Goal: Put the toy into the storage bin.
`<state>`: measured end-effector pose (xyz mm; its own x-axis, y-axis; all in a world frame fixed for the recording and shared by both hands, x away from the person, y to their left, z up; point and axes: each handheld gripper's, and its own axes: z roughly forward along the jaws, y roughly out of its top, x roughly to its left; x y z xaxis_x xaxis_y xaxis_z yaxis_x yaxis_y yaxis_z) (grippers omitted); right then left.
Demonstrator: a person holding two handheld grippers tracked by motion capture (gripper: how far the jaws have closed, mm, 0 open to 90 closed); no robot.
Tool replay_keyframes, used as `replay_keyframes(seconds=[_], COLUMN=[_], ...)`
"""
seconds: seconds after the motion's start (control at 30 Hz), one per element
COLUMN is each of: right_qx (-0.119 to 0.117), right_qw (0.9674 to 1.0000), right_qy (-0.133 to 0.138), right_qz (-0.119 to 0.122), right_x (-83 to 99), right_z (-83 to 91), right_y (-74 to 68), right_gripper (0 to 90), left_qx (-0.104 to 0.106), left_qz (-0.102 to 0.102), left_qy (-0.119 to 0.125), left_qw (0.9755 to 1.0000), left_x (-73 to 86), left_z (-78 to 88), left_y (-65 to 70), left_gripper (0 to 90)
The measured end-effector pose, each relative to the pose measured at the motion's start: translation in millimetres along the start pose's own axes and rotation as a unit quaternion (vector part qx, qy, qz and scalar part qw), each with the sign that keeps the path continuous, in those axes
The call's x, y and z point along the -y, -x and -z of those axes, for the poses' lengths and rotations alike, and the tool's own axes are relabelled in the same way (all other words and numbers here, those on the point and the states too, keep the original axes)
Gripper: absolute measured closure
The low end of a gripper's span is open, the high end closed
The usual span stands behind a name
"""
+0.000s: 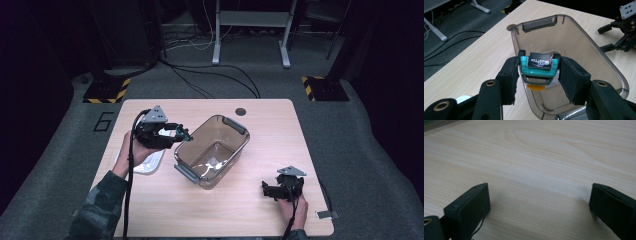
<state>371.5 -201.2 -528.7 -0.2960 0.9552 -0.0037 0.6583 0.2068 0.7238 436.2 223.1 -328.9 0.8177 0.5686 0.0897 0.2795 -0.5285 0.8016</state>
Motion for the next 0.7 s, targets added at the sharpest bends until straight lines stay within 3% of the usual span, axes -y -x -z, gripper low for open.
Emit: replay_keyframes(seconds=[0.7], right_qx=[0.0], right_qw=[1.0], right_qy=[0.0], right_qz=[0.0], right_x=[0.1], right_z=[0.1], right_y=[-0.1], right_gripper=[2.7], left_qx=[0.008], left_qz=[-0.001], left_qy=[-0.026], left_qw=[0.9996], left_x=[-26.1], left_z=[-48.0], left_y=[2.5], left_gripper=[49.9])
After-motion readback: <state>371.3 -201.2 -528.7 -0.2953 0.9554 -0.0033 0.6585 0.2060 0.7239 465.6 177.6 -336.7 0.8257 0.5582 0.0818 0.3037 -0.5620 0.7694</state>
